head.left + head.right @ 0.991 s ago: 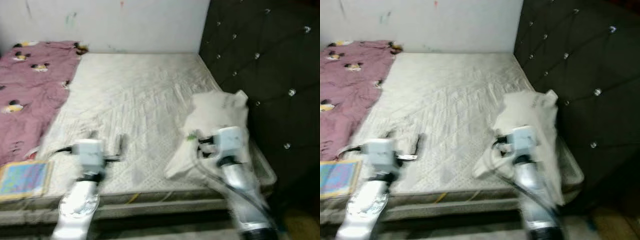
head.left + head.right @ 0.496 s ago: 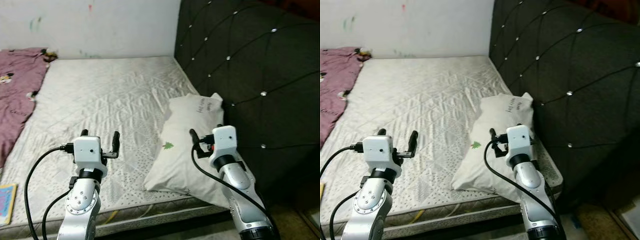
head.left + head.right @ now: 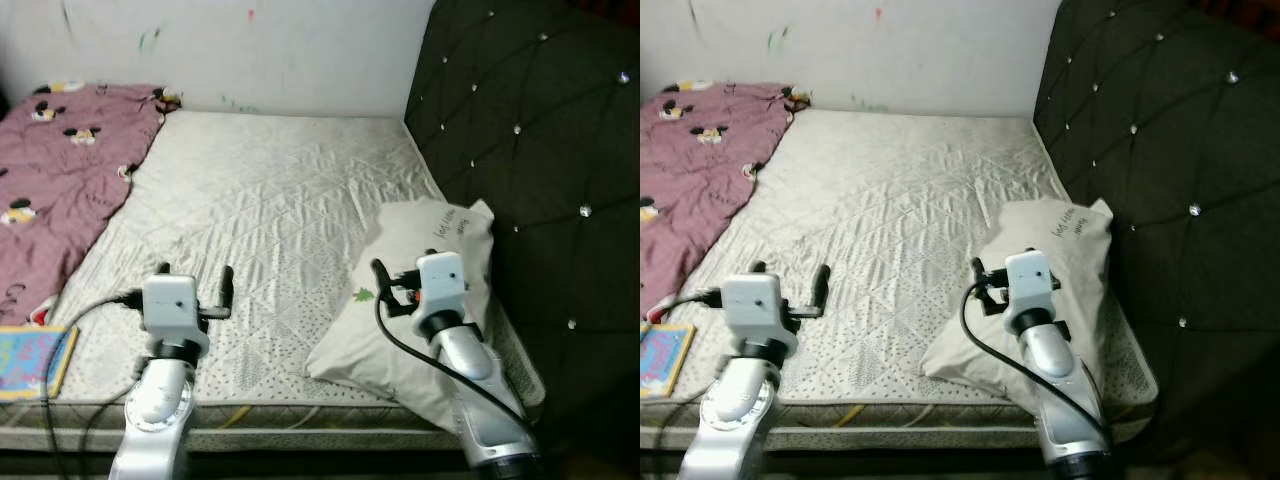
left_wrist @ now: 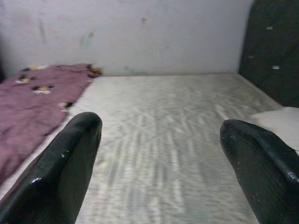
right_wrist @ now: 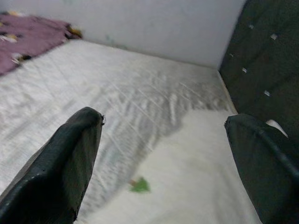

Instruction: Clean up the room

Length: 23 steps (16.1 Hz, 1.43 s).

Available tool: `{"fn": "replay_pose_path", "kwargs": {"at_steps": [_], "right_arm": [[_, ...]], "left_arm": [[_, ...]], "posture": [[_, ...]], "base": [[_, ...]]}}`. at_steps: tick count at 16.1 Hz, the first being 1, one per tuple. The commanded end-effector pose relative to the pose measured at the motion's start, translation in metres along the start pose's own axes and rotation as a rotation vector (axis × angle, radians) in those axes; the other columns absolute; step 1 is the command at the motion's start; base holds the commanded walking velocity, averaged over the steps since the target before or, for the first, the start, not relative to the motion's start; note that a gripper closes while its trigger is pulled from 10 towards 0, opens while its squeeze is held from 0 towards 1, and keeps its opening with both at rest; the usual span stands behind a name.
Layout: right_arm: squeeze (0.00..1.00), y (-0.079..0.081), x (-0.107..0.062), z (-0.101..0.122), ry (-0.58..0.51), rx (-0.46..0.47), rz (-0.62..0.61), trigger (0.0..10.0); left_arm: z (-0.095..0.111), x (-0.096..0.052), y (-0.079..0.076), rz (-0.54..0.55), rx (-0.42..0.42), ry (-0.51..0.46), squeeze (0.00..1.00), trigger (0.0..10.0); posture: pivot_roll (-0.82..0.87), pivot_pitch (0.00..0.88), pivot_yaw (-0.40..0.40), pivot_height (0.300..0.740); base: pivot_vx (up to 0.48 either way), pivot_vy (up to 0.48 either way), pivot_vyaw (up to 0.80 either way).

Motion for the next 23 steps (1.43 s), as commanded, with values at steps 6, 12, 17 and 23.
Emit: {"fn": "replay_pose_path", "kwargs": {"at_steps": [6, 12, 17, 23], "right_arm": [[0.00, -0.003, 0.002, 0.002, -0.005, 0.004, -0.004, 10.0], [0.00, -0.002, 0.003, 0.003, -0.009, -0.009, 0.003, 10.0], [0.00, 0.001, 0.003, 0.004, -0.016, -0.004, 0.014, 10.0], [0.00, 0.000, 0.004, 0.004, -0.016, -0.006, 0.008, 10.0]], "left_arm": [[0.000, -0.001, 0.003, -0.012, 0.020, 0.006, 0.00, 10.0], [0.003, 0.001, -0.005, -0.068, -0.024, -0.008, 0.00, 10.0], [0.006, -0.001, -0.012, -0.128, -0.055, -0.017, 0.00, 10.0], [0.006, -0.001, -0.012, -0.136, -0.050, -0.016, 0.00, 10.0]], "posture": [[-0.04, 0.000, -0.041, 0.740], [-0.04, 0.000, -0.040, 0.740], [-0.04, 0.000, -0.040, 0.740], [-0.04, 0.000, -0.038, 0.740]], "base": [[0.000, -0.351, 0.00], [0.000, 0.000, 0.00], [0.116, 0.000, 0.00], [0.342, 0.000, 0.00]]}}
Point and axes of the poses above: a point about 5 cm out from each wrist's last joint towards the gripper, its own x axis pointing out of the wrist towards the gripper, its own z axis along the axis of the wrist's last joint, y = z × x, the point moved 2 cm from there along x, pointing out of the wrist towards the gripper, and after that the axes turned 6 degrees about -x, right-handed, at the moved point
